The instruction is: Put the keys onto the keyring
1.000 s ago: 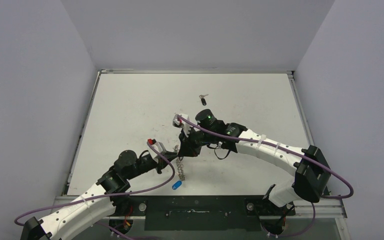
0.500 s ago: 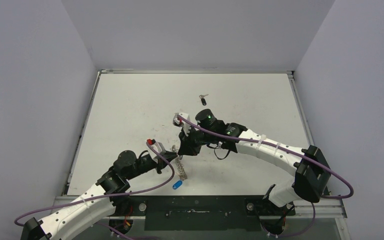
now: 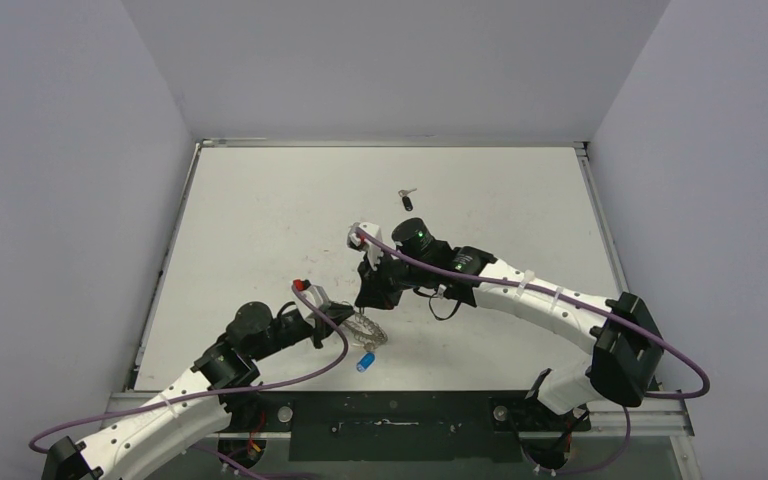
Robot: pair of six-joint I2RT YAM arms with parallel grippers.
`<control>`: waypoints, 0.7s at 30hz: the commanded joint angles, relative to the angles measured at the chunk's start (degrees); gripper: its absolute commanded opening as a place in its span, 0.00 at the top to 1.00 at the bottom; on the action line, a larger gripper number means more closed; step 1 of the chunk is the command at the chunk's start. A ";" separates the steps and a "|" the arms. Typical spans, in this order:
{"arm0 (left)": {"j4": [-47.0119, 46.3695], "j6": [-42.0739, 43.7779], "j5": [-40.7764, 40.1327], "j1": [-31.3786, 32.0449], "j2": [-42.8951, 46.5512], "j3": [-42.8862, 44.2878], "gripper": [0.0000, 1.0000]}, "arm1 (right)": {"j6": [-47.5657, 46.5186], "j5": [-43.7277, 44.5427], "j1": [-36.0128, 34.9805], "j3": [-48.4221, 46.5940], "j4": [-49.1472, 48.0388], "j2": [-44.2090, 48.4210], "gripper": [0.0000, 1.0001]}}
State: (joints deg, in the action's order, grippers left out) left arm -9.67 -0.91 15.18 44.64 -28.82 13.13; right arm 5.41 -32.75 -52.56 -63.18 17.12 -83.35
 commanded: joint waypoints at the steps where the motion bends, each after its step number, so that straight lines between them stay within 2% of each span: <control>1: -3.68 -0.33 0.64 -0.08 0.60 0.32 1.00 | 0.99 1.19 0.48 0.44 -3.71 2.11 1.00; 21: -3.94 -0.65 0.29 -0.03 1.02 -0.03 1.00 | 2.63 -0.26 2.14 1.35 -4.69 -2.61 1.00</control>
State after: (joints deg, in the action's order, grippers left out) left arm -9.85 -0.93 15.16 44.64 -28.38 12.56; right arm 7.42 -32.62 -50.96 -62.30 15.62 -85.21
